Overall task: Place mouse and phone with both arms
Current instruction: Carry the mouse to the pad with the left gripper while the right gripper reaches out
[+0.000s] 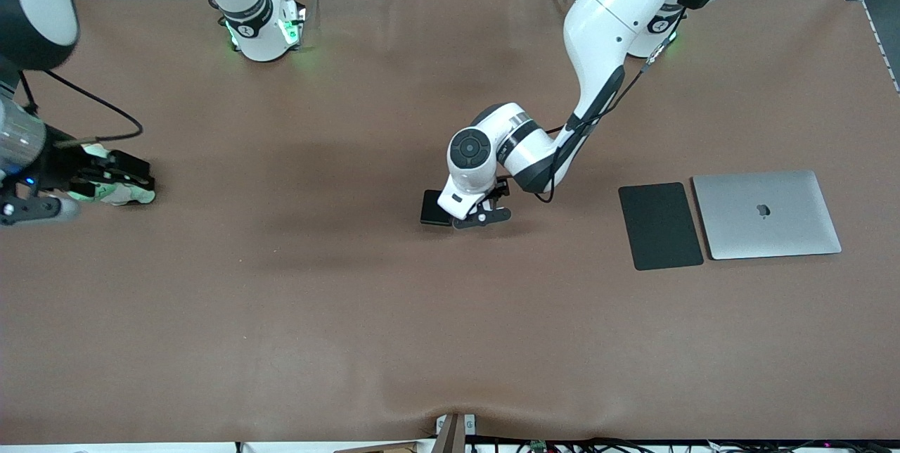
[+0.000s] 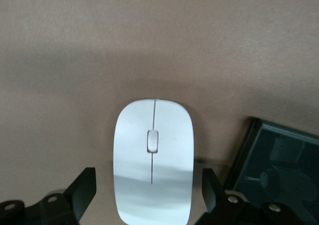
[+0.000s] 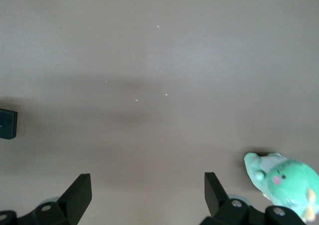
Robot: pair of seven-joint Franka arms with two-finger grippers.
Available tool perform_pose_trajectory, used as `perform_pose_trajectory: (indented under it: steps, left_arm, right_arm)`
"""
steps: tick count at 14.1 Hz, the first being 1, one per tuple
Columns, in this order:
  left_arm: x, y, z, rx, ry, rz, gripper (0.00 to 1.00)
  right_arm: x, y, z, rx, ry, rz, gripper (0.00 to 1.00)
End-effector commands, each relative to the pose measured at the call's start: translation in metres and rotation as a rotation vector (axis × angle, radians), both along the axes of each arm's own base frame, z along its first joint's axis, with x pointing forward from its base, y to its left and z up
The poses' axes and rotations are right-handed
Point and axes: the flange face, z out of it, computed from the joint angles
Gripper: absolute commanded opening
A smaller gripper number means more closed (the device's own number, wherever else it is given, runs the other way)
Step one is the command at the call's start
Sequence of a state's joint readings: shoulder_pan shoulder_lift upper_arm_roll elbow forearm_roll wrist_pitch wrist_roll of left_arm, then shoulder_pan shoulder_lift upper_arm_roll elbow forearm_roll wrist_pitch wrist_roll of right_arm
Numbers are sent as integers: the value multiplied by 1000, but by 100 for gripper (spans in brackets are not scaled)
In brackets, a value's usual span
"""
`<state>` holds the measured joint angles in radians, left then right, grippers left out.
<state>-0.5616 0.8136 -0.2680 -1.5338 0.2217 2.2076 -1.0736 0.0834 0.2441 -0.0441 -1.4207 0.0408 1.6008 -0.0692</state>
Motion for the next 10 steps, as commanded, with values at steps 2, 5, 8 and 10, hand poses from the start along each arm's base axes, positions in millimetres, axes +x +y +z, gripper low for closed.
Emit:
perform_pose_trajectory:
  steps: [2, 5, 8, 10]
  left_arm:
    - [-5, -4, -4, 9, -21, 37, 76]
    - [-9, -2, -8, 19, -17, 38, 61]
    - [-4, 1, 0, 21, -20, 37, 45]
    - [4, 7, 15, 22, -29, 14, 44]
  right_arm:
    - [26, 41, -47, 3, 21, 45, 100]
    - [40, 66, -88, 1, 30, 76, 100]
    - [41, 78, -116, 0, 71, 101, 100]
    - [39, 91, -118, -4, 77, 117, 100]
